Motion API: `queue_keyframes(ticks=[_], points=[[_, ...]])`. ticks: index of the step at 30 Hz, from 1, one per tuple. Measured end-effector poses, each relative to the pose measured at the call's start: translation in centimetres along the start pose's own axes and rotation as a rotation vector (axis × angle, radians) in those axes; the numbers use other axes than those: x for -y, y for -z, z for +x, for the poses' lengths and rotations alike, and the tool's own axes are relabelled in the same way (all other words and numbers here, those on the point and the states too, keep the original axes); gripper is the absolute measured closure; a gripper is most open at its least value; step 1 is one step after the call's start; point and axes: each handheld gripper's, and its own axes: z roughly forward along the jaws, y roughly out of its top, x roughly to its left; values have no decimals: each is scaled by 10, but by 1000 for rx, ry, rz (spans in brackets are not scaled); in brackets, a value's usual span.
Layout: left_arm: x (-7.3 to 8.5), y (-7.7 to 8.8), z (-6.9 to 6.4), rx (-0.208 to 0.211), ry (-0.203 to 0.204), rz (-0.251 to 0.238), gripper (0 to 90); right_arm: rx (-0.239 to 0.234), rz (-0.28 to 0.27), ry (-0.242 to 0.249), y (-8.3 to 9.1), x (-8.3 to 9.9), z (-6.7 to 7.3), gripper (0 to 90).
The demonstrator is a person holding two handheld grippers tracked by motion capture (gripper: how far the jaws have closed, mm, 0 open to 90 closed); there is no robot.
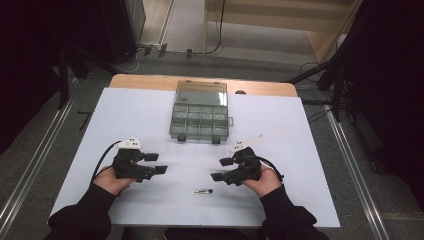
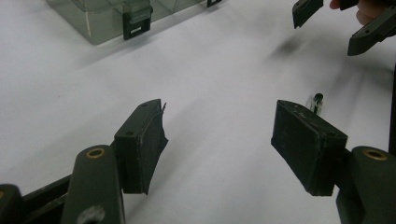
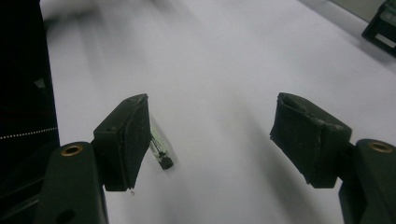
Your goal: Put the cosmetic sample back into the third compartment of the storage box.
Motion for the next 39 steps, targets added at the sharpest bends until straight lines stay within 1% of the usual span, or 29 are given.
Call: queue_keyframes(ticks=[1, 2, 4, 7, 8, 9, 11, 13, 14, 17, 19, 24, 25, 29, 30, 31, 36, 37, 38, 39], points=[[1, 0, -1, 0, -1, 5, 338, 0, 4, 2, 0, 0, 1, 287], [1, 0, -1, 3, 0, 7, 338, 6, 13, 19, -1, 0, 1, 287], [2, 0, -2, -1, -6, 15, 338, 6, 24, 30, -3, -1, 0, 287], [4, 1, -3, 0, -4, 13, 338, -8, 31, 30, -4, -3, 0, 286], [4, 1, -3, -3, -4, 13, 338, -13, 32, 43, -5, -4, 0, 285], [4, 1, -3, -3, -2, 15, 338, -17, 39, 42, -6, -5, 1, 284], [6, 1, -3, -8, -1, 20, 338, -24, 48, 55, -7, -6, 2, 280], [7, 1, -3, -10, 1, 23, 338, -33, 56, 54, -8, -7, 3, 277], [7, 1, -3, -9, 1, 22, 338, -40, 62, 52, -8, -8, 4, 276], [9, 2, -2, -13, 4, 24, 338, -52, 75, 71, -11, -10, 6, 276], [10, 3, -2, -16, 8, 22, 338, -54, 81, 76, -13, -11, 8, 275], [13, 6, -3, -20, 12, 21, 338, -66, 104, 107, -18, -15, 12, 271], [13, 7, -4, -21, 12, 20, 338, -63, 109, 108, -19, -15, 12, 270], [16, 9, -4, -25, 18, 18, 338, -76, 127, 112, -22, -18, 14, 259], [17, 10, -4, -26, 19, 19, 338, -78, 129, 122, -23, -18, 14, 259], [18, 10, -4, -27, 18, 19, 338, -82, 137, 118, -24, -19, 15, 258], [21, 13, -4, -35, 27, 18, 338, -91, 156, 157, -28, -22, 17, 257], [21, 13, -4, -39, 30, 15, 338, -90, 165, 148, -29, -22, 19, 257], [22, 14, -4, -37, 31, 16, 338, -95, 169, 161, -30, -23, 19, 257], [22, 14, -4, -38, 31, 15, 338, -93, 172, 163, -30, -23, 20, 257]])
